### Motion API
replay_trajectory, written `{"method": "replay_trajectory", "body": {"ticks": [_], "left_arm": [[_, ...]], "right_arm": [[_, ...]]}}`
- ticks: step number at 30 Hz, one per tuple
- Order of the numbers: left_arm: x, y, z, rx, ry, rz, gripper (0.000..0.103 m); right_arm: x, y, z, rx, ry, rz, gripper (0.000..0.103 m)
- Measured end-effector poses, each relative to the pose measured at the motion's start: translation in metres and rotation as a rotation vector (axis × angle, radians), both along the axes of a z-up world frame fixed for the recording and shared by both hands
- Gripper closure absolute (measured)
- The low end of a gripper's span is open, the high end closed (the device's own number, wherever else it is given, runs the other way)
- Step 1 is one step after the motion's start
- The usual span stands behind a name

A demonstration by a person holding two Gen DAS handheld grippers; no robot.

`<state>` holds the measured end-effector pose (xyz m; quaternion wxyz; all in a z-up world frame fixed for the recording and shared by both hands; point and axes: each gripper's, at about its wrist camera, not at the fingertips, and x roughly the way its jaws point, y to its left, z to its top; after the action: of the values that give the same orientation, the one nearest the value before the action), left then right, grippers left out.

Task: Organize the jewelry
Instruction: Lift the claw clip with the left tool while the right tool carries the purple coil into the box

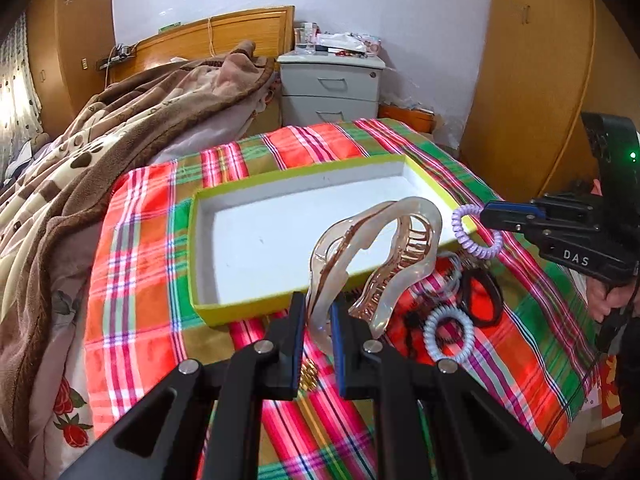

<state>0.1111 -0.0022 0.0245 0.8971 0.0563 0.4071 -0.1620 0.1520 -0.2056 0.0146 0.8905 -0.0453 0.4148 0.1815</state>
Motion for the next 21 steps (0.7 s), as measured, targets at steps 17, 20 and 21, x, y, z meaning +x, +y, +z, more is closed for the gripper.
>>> {"method": "replay_trajectory", "body": {"ticks": [17, 20, 21], "left_arm": [[0.097, 0.013, -0.014, 0.011, 0.045, 0.084, 0.09], [0.113, 0.013, -0.026, 0.018, 0.084, 0.097, 0.09], [0.117, 0.013, -0.03, 0.025, 0.091, 0.102, 0.09]], "right_arm": [[0.092, -0.001, -0.011, 0.001, 0.038, -0.132, 0.093], [0.106, 0.0, -0.019, 0.002, 0.062, -0.136, 0.093], [0.109, 0.002, -0.021, -0.002, 0.066, -0.136, 0.093]]}}
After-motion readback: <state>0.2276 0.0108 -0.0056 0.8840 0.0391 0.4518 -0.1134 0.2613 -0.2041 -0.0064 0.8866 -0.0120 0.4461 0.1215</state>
